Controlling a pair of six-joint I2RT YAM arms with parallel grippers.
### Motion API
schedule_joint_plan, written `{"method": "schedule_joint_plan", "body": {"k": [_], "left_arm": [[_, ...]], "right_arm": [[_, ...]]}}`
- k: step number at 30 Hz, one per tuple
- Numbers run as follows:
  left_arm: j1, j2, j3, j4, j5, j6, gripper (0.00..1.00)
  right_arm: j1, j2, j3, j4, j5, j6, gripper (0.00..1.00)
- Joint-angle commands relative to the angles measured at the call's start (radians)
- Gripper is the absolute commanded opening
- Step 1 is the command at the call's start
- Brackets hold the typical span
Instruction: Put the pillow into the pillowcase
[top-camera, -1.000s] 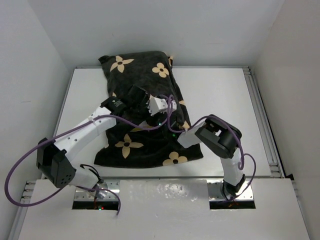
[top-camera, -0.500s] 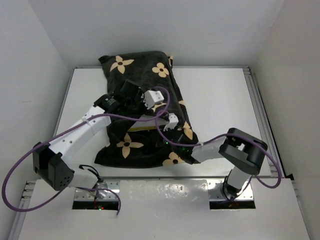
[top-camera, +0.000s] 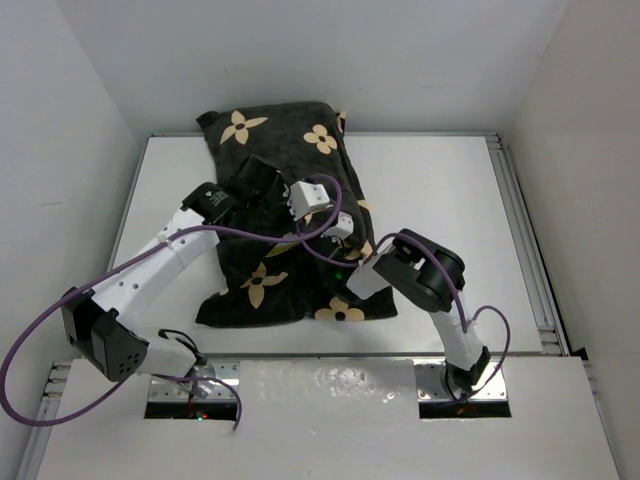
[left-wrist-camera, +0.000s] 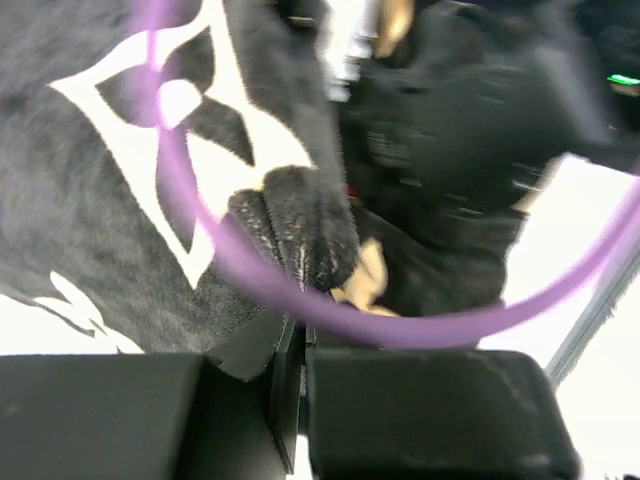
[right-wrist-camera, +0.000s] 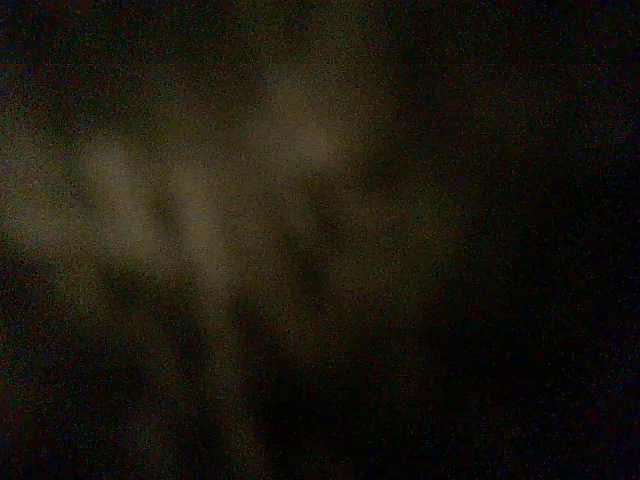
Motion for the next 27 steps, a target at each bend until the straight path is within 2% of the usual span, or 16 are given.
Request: {"method": "schedule_joint_plan", "body": {"k": [1,6,8,11,12,13,14,16,17,18,20,21,22,23,26,27], "left_arm": [[-0.055,-0.069,0.072,-0.134,0.156,0.089,0.0],[-0.101,-0.078,0.153,-0.249,0.264,0.167,0.0],[-0.103,-0.075,0.19,-0.24,0.205,0.149,0.0],[-0.087,-0.074,0.19,-0.194,0.108,0.128,0.0],[-0.08,-0.072,0.193,-0.194,0.106,0.129,0.0],[-0.083,-0.066,0.215,-0.205,0.117,0.134,0.0],[-0.081,-0.065,0.233,-0.221,0.187,0.143,0.0],[-0.083,-0.075,0.259,-0.265,0.25,0.155,0.0],[-0.081,-0.084,0.243,-0.245,0.262,0.145,0.0],[-0.072,-0.097,0.212,-0.225,0.246,0.137,0.0],[-0.064,-0.121,0.048,-0.162,0.108,0.123,0.0],[-0.057,-0.127,-0.016,-0.084,0.056,0.109,0.0],[-0.046,-0.124,-0.128,-0.02,-0.024,0.091,0.0],[-0.037,-0.12,-0.165,0.002,-0.038,0.083,0.0],[0.0,-0.063,-0.204,0.039,-0.006,0.054,0.0],[0.008,-0.056,-0.198,0.045,0.008,0.046,0.0]], "right_arm": [[-0.053,-0.028,0.134,0.132,0.128,-0.097,0.0],[-0.099,-0.097,0.171,0.208,0.069,-0.119,0.0],[-0.103,-0.137,0.151,0.22,-0.035,-0.155,0.0],[-0.071,-0.205,0.074,0.211,-0.065,-0.215,0.0],[-0.074,-0.208,0.033,0.197,-0.05,-0.2,0.0],[-0.086,-0.202,0.01,0.194,-0.053,-0.117,0.0],[-0.108,-0.196,-0.01,0.189,-0.073,-0.055,0.0],[-0.189,-0.167,-0.038,0.178,-0.221,0.078,0.0],[-0.238,-0.159,-0.039,0.174,-0.296,0.09,0.0],[-0.255,-0.16,-0.039,0.136,-0.421,0.078,0.0],[-0.27,-0.211,-0.042,0.042,-0.511,-0.029,0.0],[-0.267,-0.232,-0.042,-0.078,-0.563,-0.08,0.09],[-0.252,-0.281,-0.045,-0.205,-0.647,-0.246,0.27],[-0.24,-0.304,-0.05,-0.207,-0.648,-0.248,0.35],[-0.197,-0.408,-0.108,-0.46,-0.676,-0.414,0.54],[-0.188,-0.436,-0.127,-0.495,-0.657,-0.428,0.56]]}}
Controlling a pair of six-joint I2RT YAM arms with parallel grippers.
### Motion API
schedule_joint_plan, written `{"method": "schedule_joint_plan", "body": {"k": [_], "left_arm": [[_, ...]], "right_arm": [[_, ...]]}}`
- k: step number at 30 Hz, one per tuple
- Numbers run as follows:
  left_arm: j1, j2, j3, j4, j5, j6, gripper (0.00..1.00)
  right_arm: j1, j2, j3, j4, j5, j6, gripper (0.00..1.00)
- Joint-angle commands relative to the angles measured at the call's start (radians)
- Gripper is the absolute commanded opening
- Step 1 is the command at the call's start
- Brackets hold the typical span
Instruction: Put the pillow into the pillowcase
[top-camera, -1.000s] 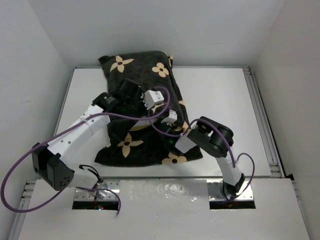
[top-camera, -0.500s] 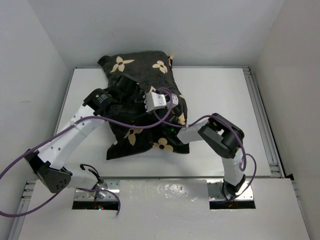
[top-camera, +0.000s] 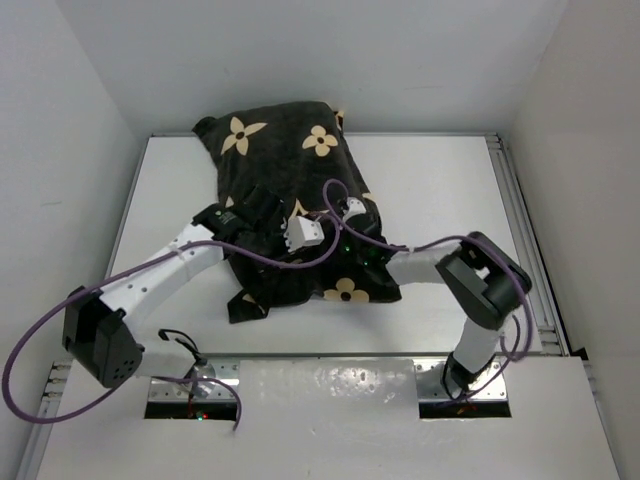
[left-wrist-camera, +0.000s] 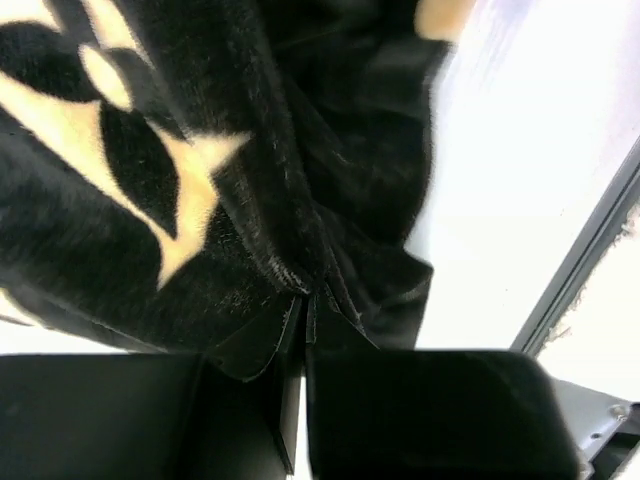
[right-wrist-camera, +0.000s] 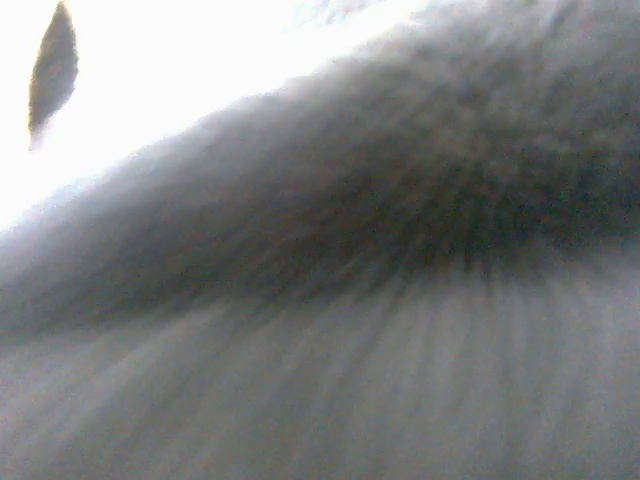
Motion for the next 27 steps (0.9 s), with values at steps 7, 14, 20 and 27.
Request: {"method": "schedule_joint_plan", "body": {"k": [7,14,20,27], "left_arm": [[0.049,0.044,0.046,0.119,0.048,-0.094,0.0],[0.065,0.044,0.051,0.107,0.028,-0.099,0.0],[0.074,0.027,0.062,0.095,0.031,-0.097,0.0],[0.083,0.03,0.052,0.101,0.015,-0.094,0.01]], "right_arm": [[0.137,-0.236,-0.111,-0.208,0.149,-0.197,0.21],[0.19,-0.066,0.016,-0.123,0.248,-0.102,0.51],[0.181,0.065,0.084,-0.114,0.382,0.082,0.59],[0.147,0.08,0.015,0.01,0.398,0.136,0.0]]}}
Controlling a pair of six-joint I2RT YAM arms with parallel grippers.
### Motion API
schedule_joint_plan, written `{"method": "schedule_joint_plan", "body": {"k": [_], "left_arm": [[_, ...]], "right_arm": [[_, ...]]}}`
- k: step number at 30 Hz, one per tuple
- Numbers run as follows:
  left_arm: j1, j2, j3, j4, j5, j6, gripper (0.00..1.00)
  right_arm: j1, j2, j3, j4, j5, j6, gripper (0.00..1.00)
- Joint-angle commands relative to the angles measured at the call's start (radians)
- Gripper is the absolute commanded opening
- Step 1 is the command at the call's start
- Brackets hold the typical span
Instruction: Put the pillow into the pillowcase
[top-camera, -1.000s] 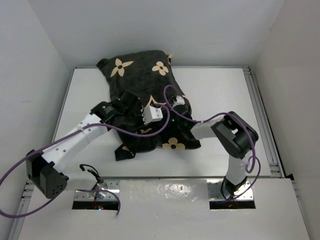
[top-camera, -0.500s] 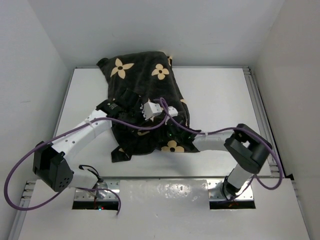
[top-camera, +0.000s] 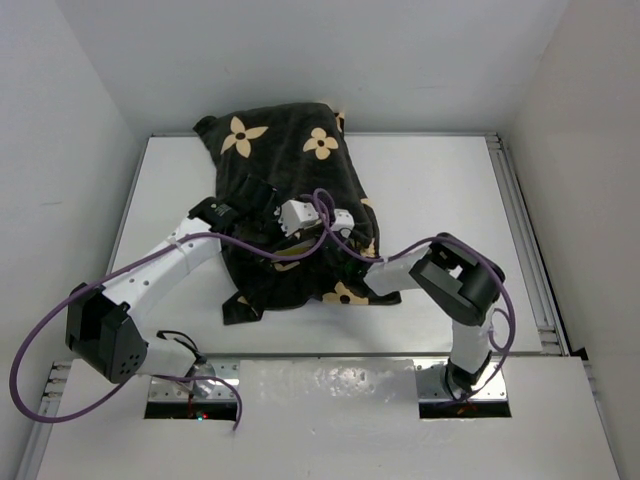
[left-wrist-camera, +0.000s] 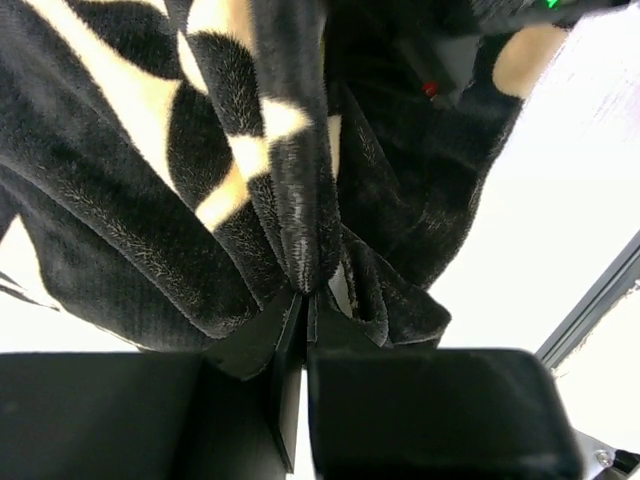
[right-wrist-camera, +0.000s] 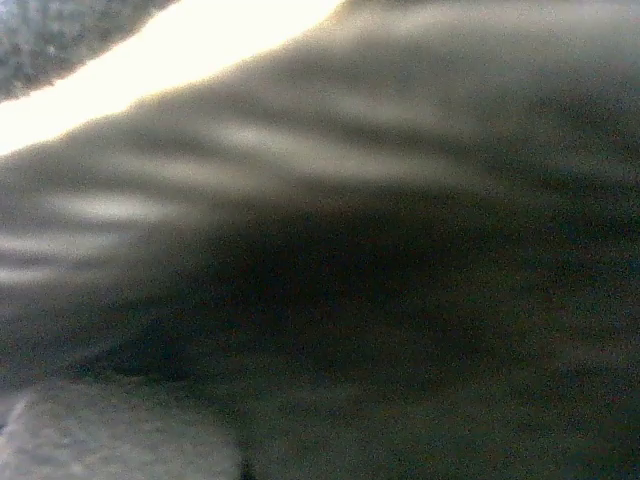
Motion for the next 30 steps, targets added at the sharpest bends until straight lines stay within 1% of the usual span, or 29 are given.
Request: {"method": "schedule_joint_plan", "body": {"k": [1,2,3,4,5,7,8,9,10,11,12,13,14,15,16,17,18,19,20,21,22,23,24,25,26,27,28,30], "left_arm": [[0.014,-0.022,0.042,0.034,0.017,0.003,0.02],[0.02,-0.022,0.041,0.034,0.01,0.003,0.02],[0.028,-0.022,0.038,0.04,0.0,0.003,0.02],[0.04,-0.022,0.03,0.048,-0.006,0.008,0.02],[0.046,-0.02,0.027,0.055,-0.019,0.008,0.03],[0.059,-0.014,0.024,0.077,-0.033,0.011,0.02],[0.06,-0.005,0.029,0.082,-0.04,0.011,0.03],[0.062,0.003,0.033,0.092,-0.049,0.009,0.03],[0.062,0.013,0.041,0.095,-0.049,0.008,0.04],[0.062,0.021,0.049,0.095,-0.052,0.005,0.08],[0.059,0.029,0.055,0.089,-0.051,-0.003,0.18],[0.056,0.038,0.064,0.085,-0.049,-0.006,0.2],[0.054,0.038,0.069,0.077,-0.046,-0.006,0.23],[0.051,0.038,0.07,0.059,-0.042,-0.006,0.37],[0.048,0.035,0.069,0.048,-0.042,-0.006,0.45],[0.048,0.026,0.07,0.03,-0.04,-0.001,0.54],[0.049,0.018,0.075,-0.027,-0.033,0.017,0.85],[0.051,-0.003,0.084,-0.062,-0.028,0.034,0.99],[0.056,-0.015,0.084,-0.098,-0.022,0.054,1.0],[0.066,-0.037,0.082,-0.168,-0.02,0.106,1.0],[0.069,-0.084,0.063,-0.196,-0.02,0.136,1.0],[0.069,-0.106,0.043,-0.225,-0.042,0.176,1.0],[0.063,-0.136,0.014,-0.254,-0.075,0.239,1.0],[0.054,-0.204,-0.081,-0.254,-0.118,0.265,1.0],[0.042,-0.236,-0.143,-0.23,-0.216,0.293,1.0],[0.031,-0.303,-0.268,-0.216,-0.247,0.331,1.0],[0.03,-0.333,-0.334,-0.205,-0.264,0.347,1.0],[0.025,-0.368,-0.451,-0.207,-0.215,0.358,1.0]], "right_arm": [[-0.04,-0.008,-0.155,0.167,0.001,0.076,0.0],[-0.04,-0.064,-0.214,0.333,-0.028,0.052,0.0],[-0.037,-0.103,-0.277,0.406,-0.072,0.032,0.0],[-0.034,-0.143,-0.375,0.497,-0.095,0.0,0.0],[-0.02,-0.245,-0.407,0.505,-0.117,-0.061,0.0],[-0.003,-0.356,-0.476,0.469,-0.176,-0.126,0.0],[0.006,-0.414,-0.49,0.402,-0.195,-0.179,0.0],[0.027,-0.515,-0.503,0.364,-0.203,-0.2,0.0],[0.033,-0.557,-0.53,0.296,-0.189,-0.206,0.0],[0.04,-0.595,-0.543,0.265,-0.169,-0.203,0.0],[0.041,-0.664,-0.555,0.222,-0.142,-0.186,0.0],[0.04,-0.701,-0.57,0.101,-0.064,-0.145,0.13],[0.029,-0.738,-0.573,0.038,-0.027,-0.136,0.24],[0.024,-0.804,-0.573,-0.034,0.007,-0.129,0.37],[0.018,-0.832,-0.557,-0.193,0.038,-0.123,0.48],[0.009,-0.862,-0.544,-0.279,0.112,-0.082,0.65],[-0.02,-0.887,-0.532,-0.365,0.142,-0.059,0.72],[-0.037,-0.933,-0.512,-0.497,0.154,-0.031,0.78],[-0.086,-0.957,-0.511,-0.553,0.147,-0.03,0.85],[-0.117,-0.976,-0.509,-0.587,0.12,-0.043,0.88],[-0.143,-1.0,-0.517,-0.622,0.084,-0.083,0.94],[-0.205,-1.002,-0.521,-0.631,0.045,-0.102,0.99],[-0.236,-0.999,-0.524,-0.642,-0.033,-0.117,0.99],[-0.265,-0.976,-0.52,-0.648,-0.078,-0.151,0.99],[-0.32,-0.958,-0.518,-0.641,-0.123,-0.172,0.99],[-0.342,-0.938,-0.504,-0.619,-0.205,-0.212,0.99],[-0.354,-0.912,-0.495,-0.606,-0.242,-0.23,0.99],[-0.379,-0.834,-0.456,-0.586,-0.319,-0.264,0.98]]}}
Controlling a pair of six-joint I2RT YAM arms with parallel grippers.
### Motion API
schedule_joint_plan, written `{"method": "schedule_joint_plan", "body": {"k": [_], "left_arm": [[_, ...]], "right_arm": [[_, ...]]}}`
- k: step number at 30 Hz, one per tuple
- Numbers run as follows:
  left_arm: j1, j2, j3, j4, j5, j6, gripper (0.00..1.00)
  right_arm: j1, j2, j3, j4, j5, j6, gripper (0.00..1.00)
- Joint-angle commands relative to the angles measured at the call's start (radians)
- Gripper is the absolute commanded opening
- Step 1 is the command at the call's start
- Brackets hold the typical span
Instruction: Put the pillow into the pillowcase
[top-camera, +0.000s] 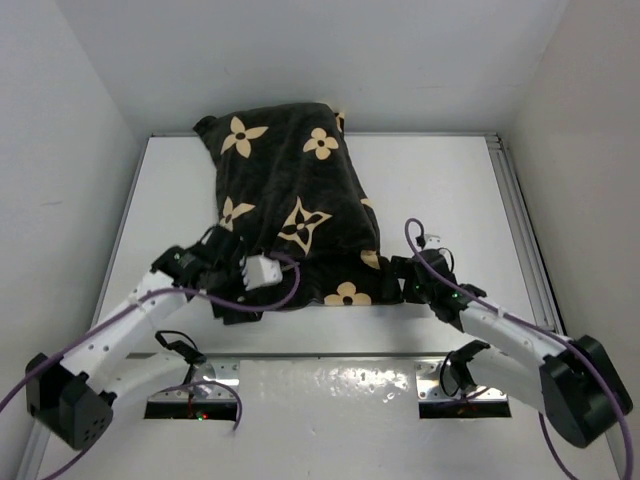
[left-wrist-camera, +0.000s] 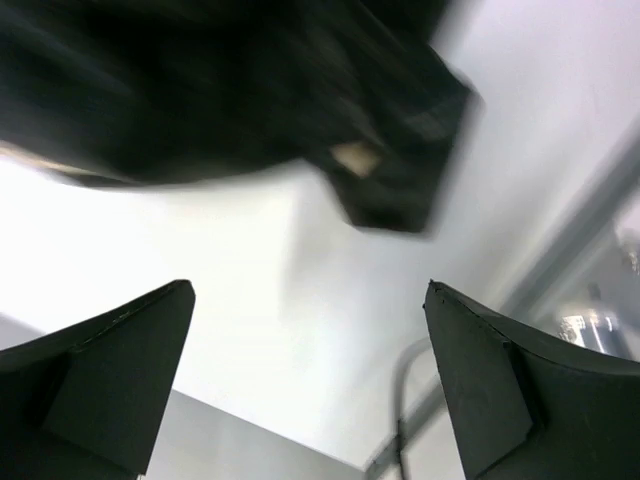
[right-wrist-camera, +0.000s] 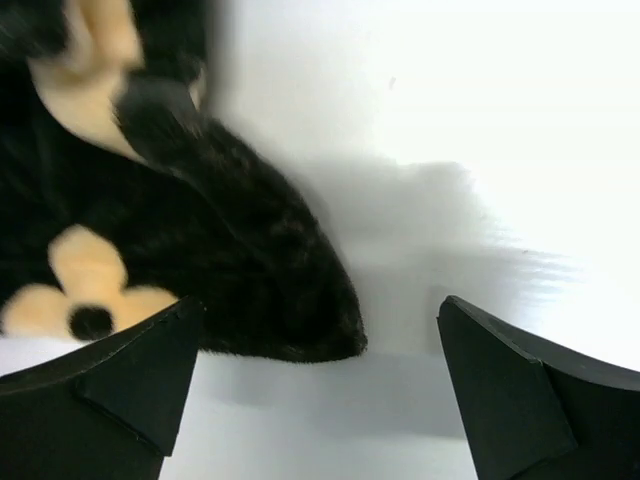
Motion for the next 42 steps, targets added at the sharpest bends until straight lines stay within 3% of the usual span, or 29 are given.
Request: {"method": "schedule_joint_plan", "body": {"k": [1,2,7,15,18,20,21,22,23,24,27,28,30,31,33,34,37,39,42], "left_arm": [[-0.018,-0.063,-0.175,-0.049,-0.017,0.103,1.0],[-0.026,-0.071,-0.195,-0.011,0.033,0.096,1.0],[-0.059,-0.056,-0.283,0.282,0.029,0.082,1.0],[-0.149,0.147,-0.468,0.575,-0.123,0.079,1.0],[-0.158,0.187,-0.52,0.646,-0.178,0.076,1.0],[-0.149,0.213,-0.537,0.695,-0.21,0.082,0.82],[-0.146,0.224,-0.531,0.697,-0.207,0.076,0.63],[-0.135,0.233,-0.516,0.674,-0.194,0.056,0.18],[-0.13,0.245,-0.469,0.651,-0.187,0.037,0.0],[-0.109,0.245,-0.44,0.573,-0.155,0.019,0.0],[-0.052,0.207,-0.222,0.398,-0.094,0.007,0.0],[-0.003,0.19,-0.135,0.268,-0.045,0.023,0.0],[0.058,0.166,0.17,0.163,0.007,0.04,0.0],[0.113,0.169,0.417,0.091,0.044,0.043,0.0],[0.166,0.21,0.69,0.045,0.063,0.037,0.0],[0.204,0.256,0.954,0.022,0.057,0.015,0.0],[0.261,0.308,1.343,0.052,0.017,-0.053,0.0],[0.272,0.292,1.395,0.15,-0.049,-0.069,0.0],[0.273,0.183,1.279,0.335,-0.159,-0.072,0.0]], "right_arm": [[-0.026,0.088,0.092,-0.003,-0.186,-0.119,0.98],[-0.026,0.128,0.102,0.004,-0.19,-0.127,0.97],[-0.039,0.201,0.096,0.128,-0.195,-0.11,0.94],[-0.034,0.28,0.073,0.249,-0.221,-0.079,0.88],[-0.034,0.305,0.07,0.293,-0.229,-0.078,0.79],[-0.034,0.32,0.07,0.333,-0.255,-0.076,0.62],[-0.034,0.339,0.075,0.338,-0.261,-0.075,0.52],[-0.034,0.345,0.076,0.343,-0.264,-0.073,0.39],[-0.035,0.349,0.09,0.34,-0.284,-0.079,0.08],[-0.042,0.34,0.098,0.329,-0.305,-0.085,0.0],[-0.069,0.281,0.182,0.252,-0.406,-0.137,0.0],[-0.098,0.22,0.225,0.217,-0.417,-0.15,0.0],[-0.161,0.158,0.415,0.111,-0.448,-0.193,0.0],[-0.19,0.138,0.578,0.09,-0.462,-0.2,0.0],[-0.253,0.109,0.764,0.034,-0.482,-0.217,0.0],[-0.27,0.109,0.946,0.018,-0.487,-0.223,0.0],[-0.293,0.116,1.206,0.005,-0.473,-0.24,0.0],[-0.295,0.109,1.285,0.025,-0.461,-0.234,0.0],[-0.296,0.084,1.348,0.019,-0.427,-0.239,0.0]]}}
